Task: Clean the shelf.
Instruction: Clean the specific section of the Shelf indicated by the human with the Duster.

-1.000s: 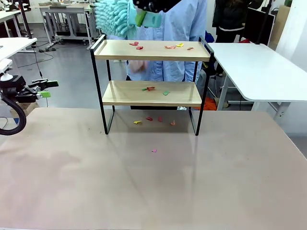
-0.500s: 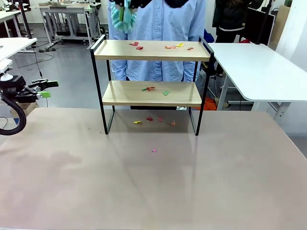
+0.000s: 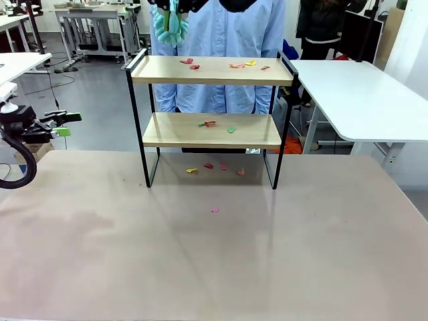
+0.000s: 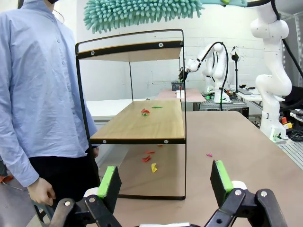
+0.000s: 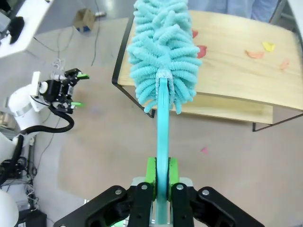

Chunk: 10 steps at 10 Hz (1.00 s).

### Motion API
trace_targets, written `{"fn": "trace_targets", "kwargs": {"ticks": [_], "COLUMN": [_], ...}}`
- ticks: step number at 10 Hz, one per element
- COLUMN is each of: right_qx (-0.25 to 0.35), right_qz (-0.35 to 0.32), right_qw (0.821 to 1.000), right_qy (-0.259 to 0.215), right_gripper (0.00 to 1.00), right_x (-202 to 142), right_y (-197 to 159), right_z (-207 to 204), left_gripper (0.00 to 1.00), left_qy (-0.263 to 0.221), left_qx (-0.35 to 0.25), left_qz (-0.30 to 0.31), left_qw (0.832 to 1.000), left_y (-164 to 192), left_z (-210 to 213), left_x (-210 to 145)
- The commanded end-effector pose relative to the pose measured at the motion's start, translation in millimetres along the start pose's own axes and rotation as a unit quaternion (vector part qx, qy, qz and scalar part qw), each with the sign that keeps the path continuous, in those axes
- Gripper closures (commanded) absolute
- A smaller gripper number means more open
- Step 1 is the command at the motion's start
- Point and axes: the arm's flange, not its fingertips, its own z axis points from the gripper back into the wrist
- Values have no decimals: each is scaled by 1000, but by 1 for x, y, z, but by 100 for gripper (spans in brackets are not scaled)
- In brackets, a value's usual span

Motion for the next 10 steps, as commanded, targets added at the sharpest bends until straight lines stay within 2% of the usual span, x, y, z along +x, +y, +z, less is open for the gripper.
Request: {"fn": "trace_targets", "kwargs": {"ticks": [1,5,10], "right_qx": [-17,-17,-9], "right_qz": [-20,-51,-47], "right_qw": [999,998,999], "right_qy": [-21,-44,1], "right_gripper": [87,87,87], "right_x": [2,1,-11], "right_y": [31,58,67], "right_z": [-25,-53,-82], "left_gripper": [0,0,0], "left_qy": [0,0,0], "left_qx": [-1,-1,-1], "left_qz": [-1,-1,-1], "left_qw": [1000,1000,1000], "left_y": [-3,-3,-3], "left_z": [-1,-1,-1], "left_x": [4,4,4]}}
